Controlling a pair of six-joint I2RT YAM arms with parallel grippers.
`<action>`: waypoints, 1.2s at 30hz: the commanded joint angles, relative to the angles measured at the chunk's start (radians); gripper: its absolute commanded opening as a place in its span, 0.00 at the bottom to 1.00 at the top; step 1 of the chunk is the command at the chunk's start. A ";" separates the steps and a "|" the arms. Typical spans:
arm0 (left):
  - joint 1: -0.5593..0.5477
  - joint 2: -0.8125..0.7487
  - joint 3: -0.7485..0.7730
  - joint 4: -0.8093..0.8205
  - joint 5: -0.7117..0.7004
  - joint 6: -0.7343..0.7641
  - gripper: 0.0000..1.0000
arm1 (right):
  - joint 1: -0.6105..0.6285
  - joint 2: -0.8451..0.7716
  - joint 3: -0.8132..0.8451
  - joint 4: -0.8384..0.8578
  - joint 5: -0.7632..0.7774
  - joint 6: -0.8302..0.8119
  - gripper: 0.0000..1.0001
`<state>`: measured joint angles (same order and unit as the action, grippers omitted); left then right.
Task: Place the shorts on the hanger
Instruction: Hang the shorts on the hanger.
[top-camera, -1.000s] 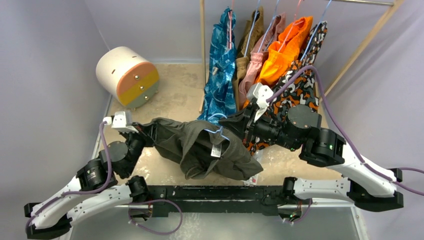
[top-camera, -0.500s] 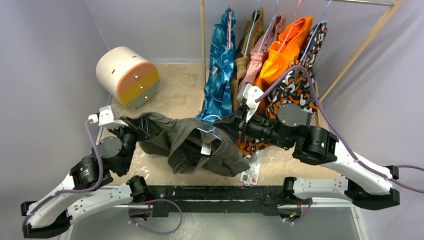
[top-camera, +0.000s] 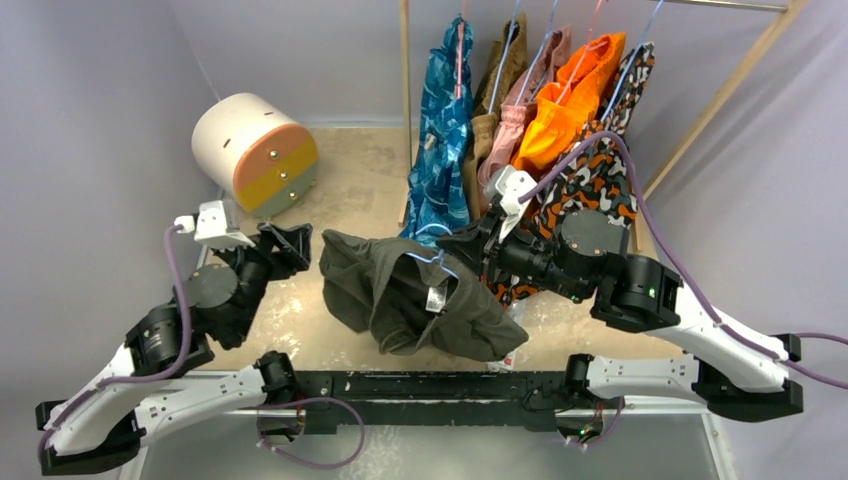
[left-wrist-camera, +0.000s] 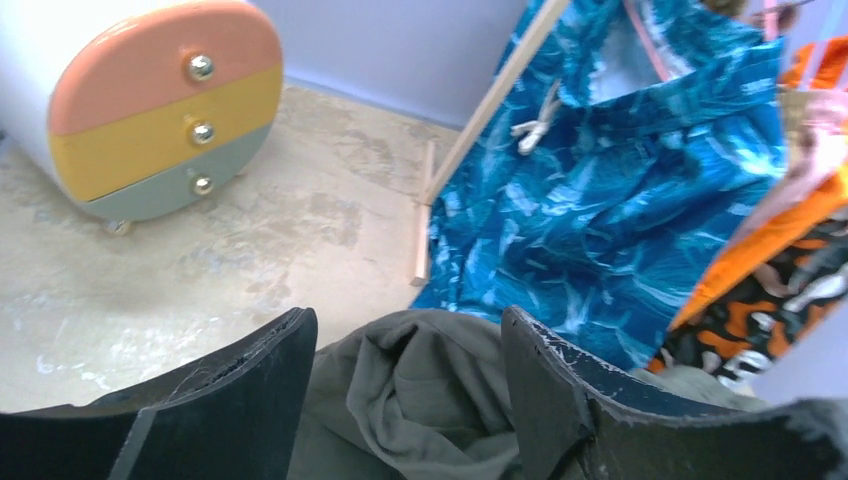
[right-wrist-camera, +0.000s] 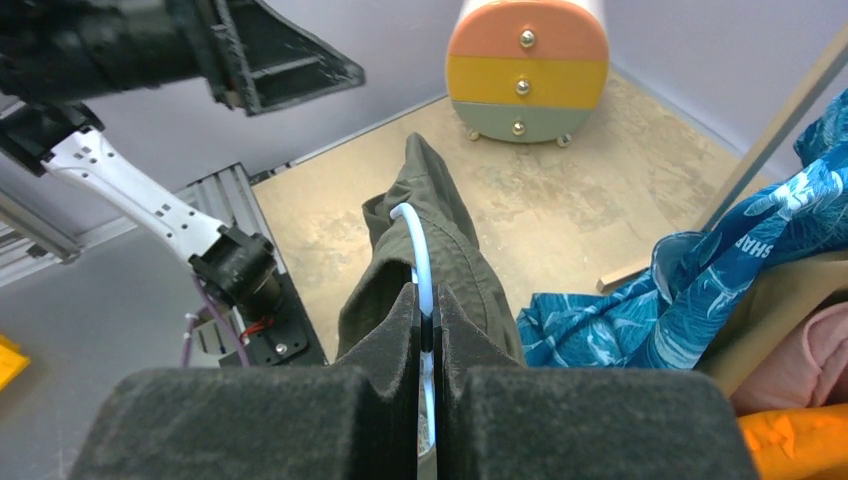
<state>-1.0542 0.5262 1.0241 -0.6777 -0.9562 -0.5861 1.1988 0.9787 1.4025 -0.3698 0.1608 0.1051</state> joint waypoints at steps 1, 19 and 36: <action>0.002 0.003 0.098 -0.005 0.164 0.079 0.68 | -0.001 -0.009 0.022 0.064 0.088 0.011 0.00; 0.002 0.256 0.116 0.083 0.731 0.257 0.69 | -0.001 0.084 0.090 0.025 0.129 0.020 0.00; 0.002 0.308 0.017 0.017 0.622 0.227 0.61 | -0.002 0.072 0.099 0.032 0.136 0.008 0.00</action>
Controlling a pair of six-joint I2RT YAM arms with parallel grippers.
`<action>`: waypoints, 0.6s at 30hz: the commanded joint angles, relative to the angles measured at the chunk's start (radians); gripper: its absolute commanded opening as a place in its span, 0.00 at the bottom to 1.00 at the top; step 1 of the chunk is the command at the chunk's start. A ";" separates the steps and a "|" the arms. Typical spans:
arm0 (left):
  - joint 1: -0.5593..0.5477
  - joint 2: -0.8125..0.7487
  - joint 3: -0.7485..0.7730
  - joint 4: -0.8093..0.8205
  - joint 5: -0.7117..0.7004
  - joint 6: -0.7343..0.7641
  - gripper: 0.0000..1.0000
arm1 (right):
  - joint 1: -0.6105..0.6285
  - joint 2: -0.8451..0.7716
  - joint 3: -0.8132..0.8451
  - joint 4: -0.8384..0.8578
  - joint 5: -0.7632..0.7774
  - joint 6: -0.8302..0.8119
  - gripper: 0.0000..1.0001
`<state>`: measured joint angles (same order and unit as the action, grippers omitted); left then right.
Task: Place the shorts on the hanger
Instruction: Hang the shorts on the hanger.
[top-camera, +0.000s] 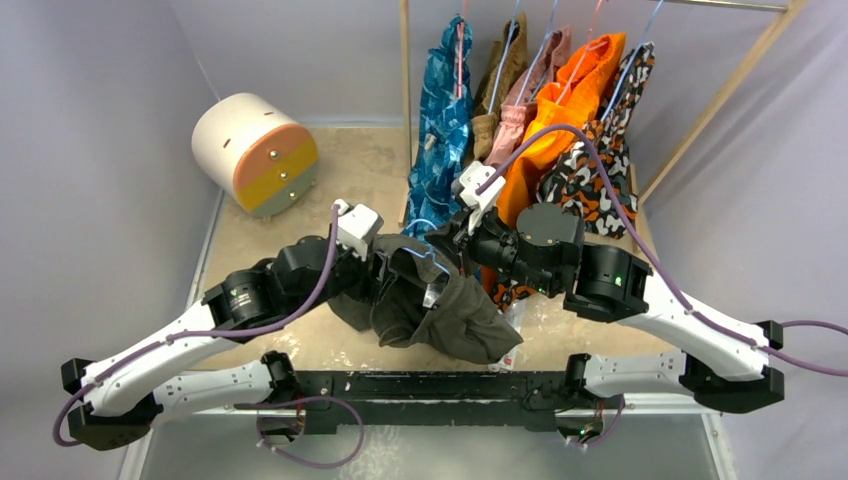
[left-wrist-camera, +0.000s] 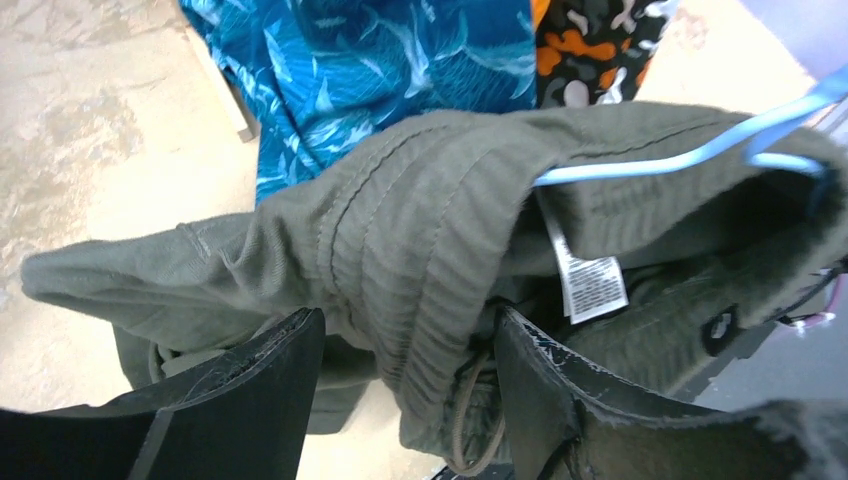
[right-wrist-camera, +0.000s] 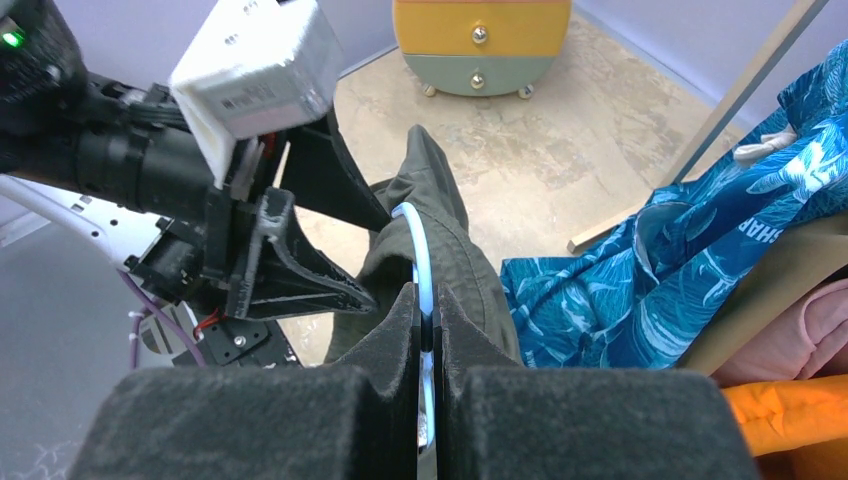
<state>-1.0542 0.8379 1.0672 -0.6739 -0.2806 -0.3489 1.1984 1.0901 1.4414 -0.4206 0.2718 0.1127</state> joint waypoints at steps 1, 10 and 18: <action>0.002 -0.001 -0.033 0.011 -0.062 -0.012 0.60 | -0.001 -0.042 0.060 0.084 0.025 0.000 0.00; 0.002 0.010 -0.076 0.037 -0.115 -0.049 0.40 | -0.002 -0.059 0.050 0.090 0.011 0.006 0.00; 0.002 -0.032 0.077 0.110 -0.086 -0.076 0.00 | -0.001 -0.050 0.037 0.046 -0.013 -0.005 0.00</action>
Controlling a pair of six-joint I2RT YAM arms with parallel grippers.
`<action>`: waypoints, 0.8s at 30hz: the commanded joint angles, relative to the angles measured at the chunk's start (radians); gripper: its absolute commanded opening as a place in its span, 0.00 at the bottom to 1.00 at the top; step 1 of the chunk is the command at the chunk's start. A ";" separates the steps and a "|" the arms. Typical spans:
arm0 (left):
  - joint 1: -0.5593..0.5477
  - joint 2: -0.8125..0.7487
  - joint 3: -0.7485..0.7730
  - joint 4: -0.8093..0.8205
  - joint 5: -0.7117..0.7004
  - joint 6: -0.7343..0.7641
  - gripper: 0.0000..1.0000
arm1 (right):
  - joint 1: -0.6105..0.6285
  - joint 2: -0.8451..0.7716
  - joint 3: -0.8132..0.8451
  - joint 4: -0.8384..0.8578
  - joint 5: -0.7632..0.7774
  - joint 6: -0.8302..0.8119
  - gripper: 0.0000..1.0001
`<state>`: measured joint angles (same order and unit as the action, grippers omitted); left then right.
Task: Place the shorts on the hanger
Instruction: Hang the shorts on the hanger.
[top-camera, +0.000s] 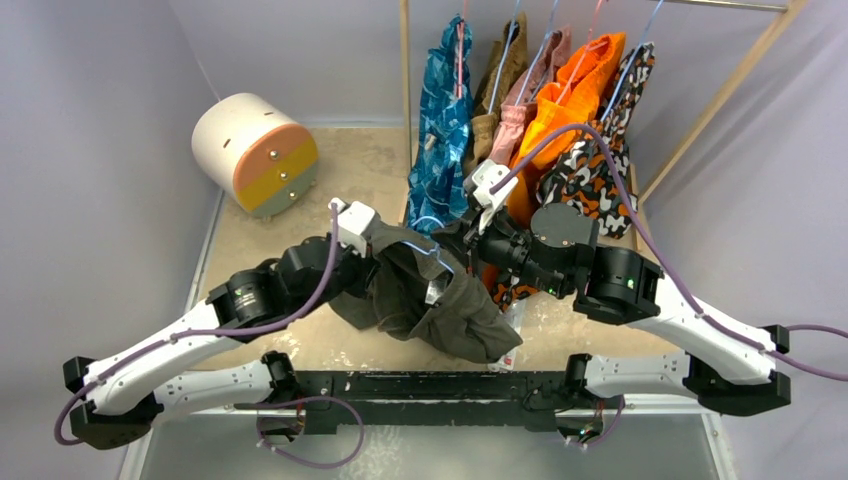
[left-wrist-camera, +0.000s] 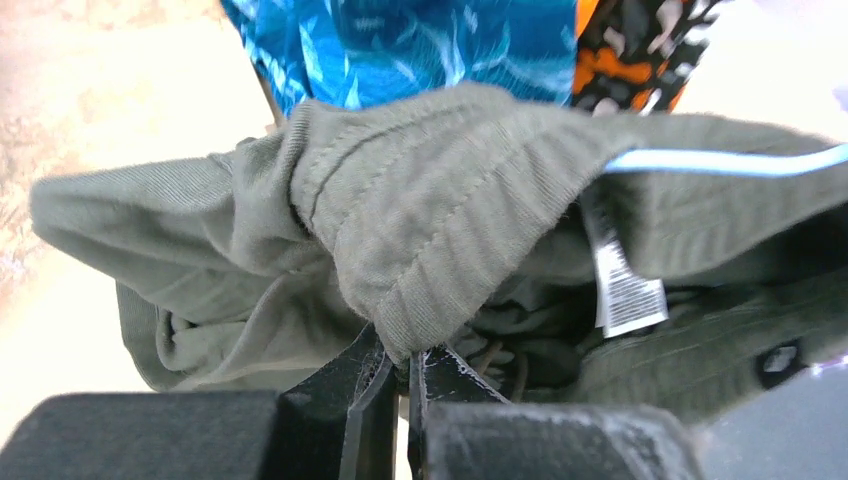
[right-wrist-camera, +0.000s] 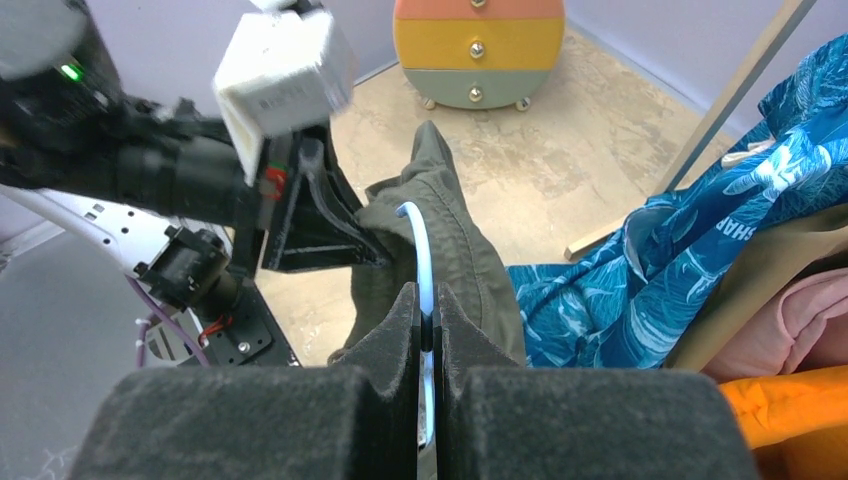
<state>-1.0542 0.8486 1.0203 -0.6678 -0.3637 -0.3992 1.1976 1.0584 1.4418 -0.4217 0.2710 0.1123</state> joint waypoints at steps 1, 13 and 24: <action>0.003 -0.044 0.152 0.110 -0.004 -0.028 0.00 | -0.001 -0.016 0.037 0.036 -0.023 -0.006 0.00; 0.002 0.135 0.416 -0.005 -0.149 -0.091 0.00 | -0.001 -0.006 0.044 0.032 -0.063 -0.012 0.00; 0.002 0.227 0.449 -0.138 -0.198 -0.102 0.12 | 0.000 -0.049 0.033 0.060 -0.038 -0.016 0.00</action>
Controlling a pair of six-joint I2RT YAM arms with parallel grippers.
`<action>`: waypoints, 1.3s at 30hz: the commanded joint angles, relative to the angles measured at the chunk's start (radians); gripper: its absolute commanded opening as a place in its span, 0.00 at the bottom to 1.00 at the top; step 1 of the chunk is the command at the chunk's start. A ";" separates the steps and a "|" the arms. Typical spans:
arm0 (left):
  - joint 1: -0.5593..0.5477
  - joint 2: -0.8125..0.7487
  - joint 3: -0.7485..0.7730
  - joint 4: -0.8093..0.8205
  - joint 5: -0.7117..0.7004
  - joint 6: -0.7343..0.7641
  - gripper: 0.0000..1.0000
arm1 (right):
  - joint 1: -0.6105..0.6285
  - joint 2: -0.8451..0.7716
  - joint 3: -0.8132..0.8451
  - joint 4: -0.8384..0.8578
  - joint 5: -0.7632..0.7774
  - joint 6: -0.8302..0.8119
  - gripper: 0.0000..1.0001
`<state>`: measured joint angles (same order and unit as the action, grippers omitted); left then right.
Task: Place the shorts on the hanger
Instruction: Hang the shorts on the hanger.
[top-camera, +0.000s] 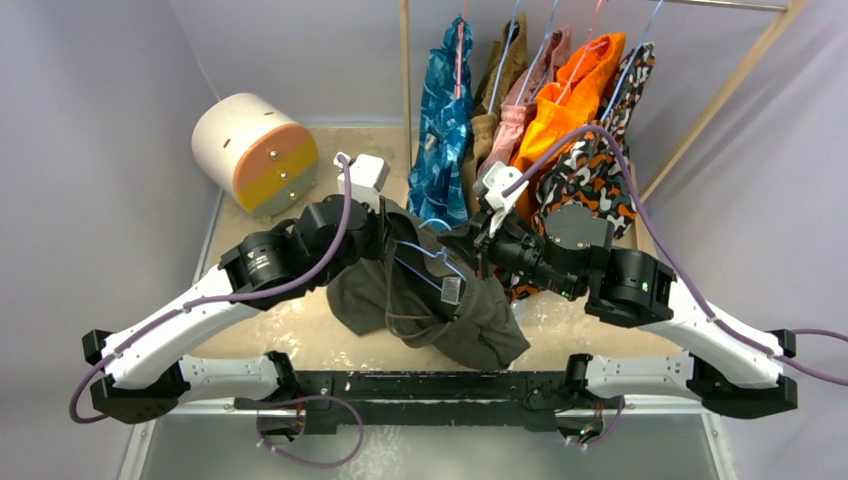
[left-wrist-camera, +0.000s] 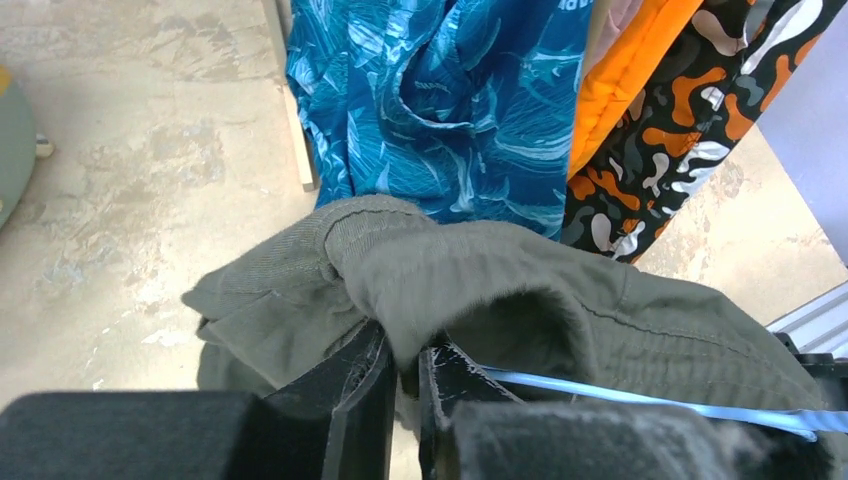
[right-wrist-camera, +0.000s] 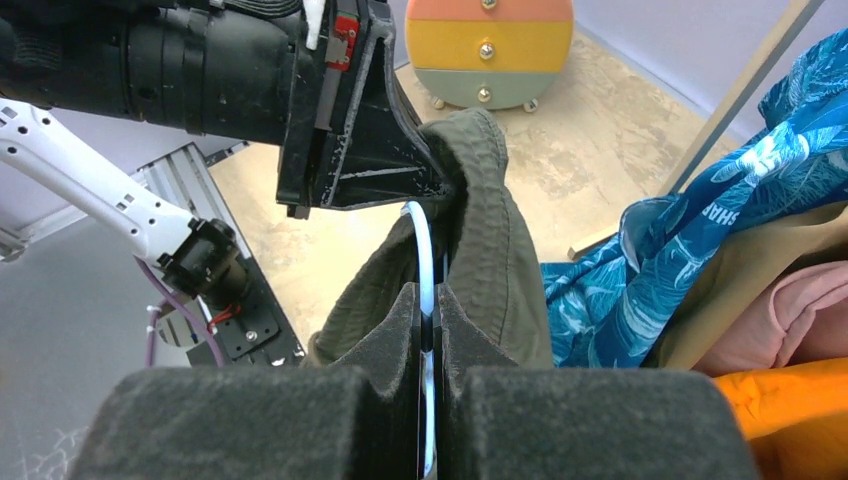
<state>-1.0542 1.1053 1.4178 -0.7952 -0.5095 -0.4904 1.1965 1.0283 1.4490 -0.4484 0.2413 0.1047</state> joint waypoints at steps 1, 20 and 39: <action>0.002 -0.025 0.062 -0.009 -0.053 -0.006 0.14 | 0.001 -0.018 0.024 0.088 -0.009 -0.007 0.00; 0.002 -0.213 0.018 0.067 0.048 0.018 0.59 | 0.000 -0.103 -0.015 0.143 0.045 -0.003 0.00; 0.002 -0.420 -0.227 0.151 -0.143 0.266 0.65 | 0.001 -0.182 -0.014 0.143 -0.192 -0.035 0.00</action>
<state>-1.0542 0.7006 1.2385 -0.7048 -0.6193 -0.2642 1.1969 0.8806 1.4151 -0.4076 0.1577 0.0929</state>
